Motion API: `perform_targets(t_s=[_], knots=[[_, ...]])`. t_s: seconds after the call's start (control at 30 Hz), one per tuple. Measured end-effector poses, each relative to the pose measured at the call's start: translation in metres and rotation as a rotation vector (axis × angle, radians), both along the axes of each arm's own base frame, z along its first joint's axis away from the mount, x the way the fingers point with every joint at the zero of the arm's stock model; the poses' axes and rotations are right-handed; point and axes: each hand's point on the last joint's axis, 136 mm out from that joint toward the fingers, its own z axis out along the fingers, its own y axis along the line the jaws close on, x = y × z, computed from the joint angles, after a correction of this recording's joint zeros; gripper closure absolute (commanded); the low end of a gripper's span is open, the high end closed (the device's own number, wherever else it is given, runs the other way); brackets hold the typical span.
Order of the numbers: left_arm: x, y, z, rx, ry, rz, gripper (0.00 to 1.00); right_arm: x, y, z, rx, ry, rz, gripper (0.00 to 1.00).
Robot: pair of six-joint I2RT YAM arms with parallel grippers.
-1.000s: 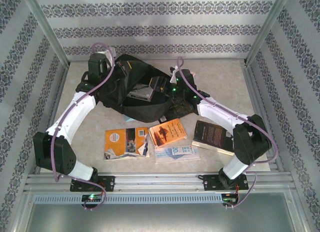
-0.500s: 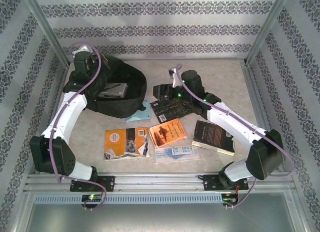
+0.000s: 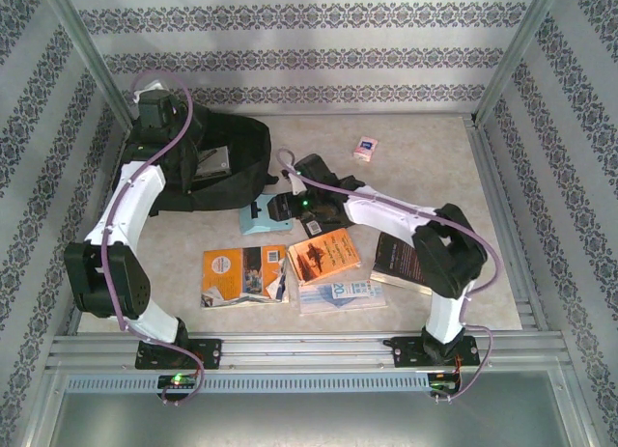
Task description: Pack the student bag
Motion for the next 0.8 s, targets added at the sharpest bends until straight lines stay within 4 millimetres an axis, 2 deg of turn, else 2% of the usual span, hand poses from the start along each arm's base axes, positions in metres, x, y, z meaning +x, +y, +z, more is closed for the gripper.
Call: perform_targets(t_s=[0.1, 0.17, 0.37, 0.47, 0.7, 0.8], knots=[[0.005, -0.009, -0.012, -0.027, 0.024, -0.045, 0.76, 0.000, 0.009, -0.021, -0.037, 0.047, -0.011, 0.39], [0.008, -0.016, -0.025, -0.055, 0.049, -0.078, 0.59, 0.002, 0.010, -0.035, -0.074, 0.075, -0.035, 0.38], [-0.009, -0.032, -0.063, -0.158, 0.132, -0.126, 0.35, 0.005, -0.006, -0.072, -0.201, 0.126, -0.131, 0.32], [-0.030, -0.039, -0.066, -0.207, 0.135, -0.146, 0.30, 0.009, -0.010, -0.083, -0.236, 0.141, -0.164, 0.27], [-0.096, -0.055, -0.053, -0.242, 0.089, -0.193, 0.29, 0.032, -0.014, -0.080, -0.234, 0.123, -0.231, 0.21], [-0.117, -0.072, -0.057, -0.242, 0.094, -0.239, 0.29, 0.047, -0.022, -0.081, -0.243, 0.117, -0.266, 0.20]])
